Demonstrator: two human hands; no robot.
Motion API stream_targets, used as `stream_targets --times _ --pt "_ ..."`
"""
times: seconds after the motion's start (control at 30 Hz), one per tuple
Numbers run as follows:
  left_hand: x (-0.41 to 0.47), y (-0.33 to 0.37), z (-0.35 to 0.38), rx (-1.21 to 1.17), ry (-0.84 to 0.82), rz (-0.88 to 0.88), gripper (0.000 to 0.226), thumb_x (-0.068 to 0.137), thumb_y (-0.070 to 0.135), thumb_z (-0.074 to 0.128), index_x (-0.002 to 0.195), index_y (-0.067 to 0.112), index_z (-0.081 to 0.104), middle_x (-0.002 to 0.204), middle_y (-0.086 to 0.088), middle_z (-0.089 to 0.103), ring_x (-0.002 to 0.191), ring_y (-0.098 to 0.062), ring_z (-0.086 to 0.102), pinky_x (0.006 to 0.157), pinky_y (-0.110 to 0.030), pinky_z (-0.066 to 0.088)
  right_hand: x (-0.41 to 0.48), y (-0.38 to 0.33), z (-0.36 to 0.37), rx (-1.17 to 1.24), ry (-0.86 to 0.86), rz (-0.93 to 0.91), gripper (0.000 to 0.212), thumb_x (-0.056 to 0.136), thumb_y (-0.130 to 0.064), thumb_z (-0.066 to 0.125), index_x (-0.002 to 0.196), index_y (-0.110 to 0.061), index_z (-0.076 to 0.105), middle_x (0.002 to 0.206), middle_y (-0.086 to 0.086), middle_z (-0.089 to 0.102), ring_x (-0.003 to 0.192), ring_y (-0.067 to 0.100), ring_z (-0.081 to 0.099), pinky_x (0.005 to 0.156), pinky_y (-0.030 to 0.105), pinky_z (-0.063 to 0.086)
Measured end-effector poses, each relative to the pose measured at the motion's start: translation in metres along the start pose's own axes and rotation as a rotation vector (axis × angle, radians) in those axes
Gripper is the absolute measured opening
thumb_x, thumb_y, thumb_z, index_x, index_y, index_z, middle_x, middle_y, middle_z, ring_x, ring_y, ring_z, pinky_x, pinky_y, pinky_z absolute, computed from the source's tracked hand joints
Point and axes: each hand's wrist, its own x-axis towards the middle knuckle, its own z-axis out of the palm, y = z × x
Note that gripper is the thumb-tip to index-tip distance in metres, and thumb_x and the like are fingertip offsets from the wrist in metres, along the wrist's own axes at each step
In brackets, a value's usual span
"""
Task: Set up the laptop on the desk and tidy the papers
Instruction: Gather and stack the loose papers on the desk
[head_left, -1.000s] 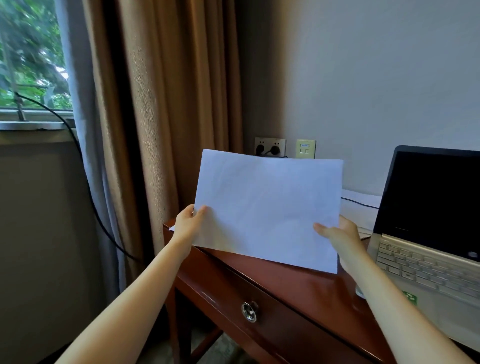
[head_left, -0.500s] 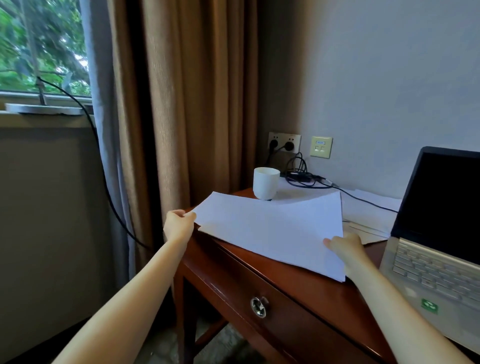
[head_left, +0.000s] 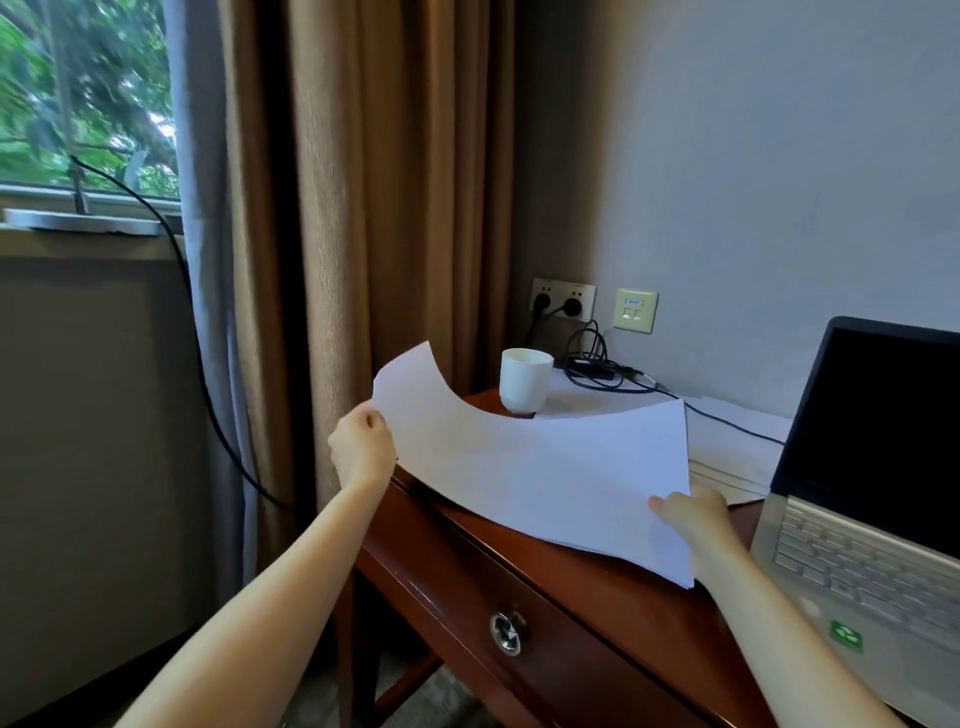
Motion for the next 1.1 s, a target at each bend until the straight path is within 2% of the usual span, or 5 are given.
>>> stream_targets --times 0.17,0.57,0.77,0.93,1.1 --pt "-0.008 0.029 -0.016 -0.008 0.046 0.467 0.033 0.1 0.015 0.039 0.127 0.016 0.059 0.104 -0.004 0.068 0.091 -0.017 0.061 0.075 -0.023 0.041 -0.007 -0.003 0.007 0.005 -0.032 0.034 0.013 0.089 0.007 0.051 0.102 0.007 0.054 0.094 0.016 0.053 0.085 0.026 0.049 0.074 0.031 0.036" --pt "-0.068 0.029 0.036 0.419 -0.317 1.444 0.042 0.076 0.013 0.041 0.101 0.012 0.074 0.103 -0.002 0.073 0.088 -0.017 0.072 0.072 -0.026 0.056 -0.019 -0.011 0.011 0.281 -0.204 0.186 0.033 0.095 0.005 0.042 0.127 0.006 0.047 0.11 0.021 0.056 0.091 0.031 0.055 0.058 0.034 0.044" --pt "-0.094 0.04 0.043 0.396 -0.368 1.568 0.038 0.077 0.01 0.046 0.103 0.012 0.074 0.105 -0.002 0.073 0.091 -0.017 0.071 0.073 -0.027 0.056 -0.028 -0.015 0.007 0.379 -0.291 0.202 0.036 0.098 0.001 0.036 0.133 0.006 0.044 0.087 0.014 0.058 0.075 0.027 0.054 0.057 0.034 0.045" --pt "-0.101 0.052 0.041 0.353 -0.397 1.513 0.057 0.05 0.0 0.089 0.103 0.008 0.073 0.106 -0.006 0.072 0.092 -0.02 0.071 0.073 -0.028 0.056 -0.036 -0.019 0.003 0.41 -0.337 0.175 0.035 0.099 0.002 0.033 0.131 0.007 0.045 0.078 0.008 0.054 0.068 0.019 0.05 0.049 0.028 0.045" --pt "-0.105 0.06 0.045 0.335 -0.372 1.544 0.04 0.064 0.003 0.064 0.103 0.008 0.073 0.106 -0.006 0.072 0.091 -0.02 0.071 0.072 -0.027 0.056 -0.032 -0.018 -0.004 0.424 -0.337 0.206 0.034 0.098 0.0 0.037 0.131 0.008 0.043 0.079 0.011 0.054 0.069 0.023 0.051 0.058 0.032 0.041"
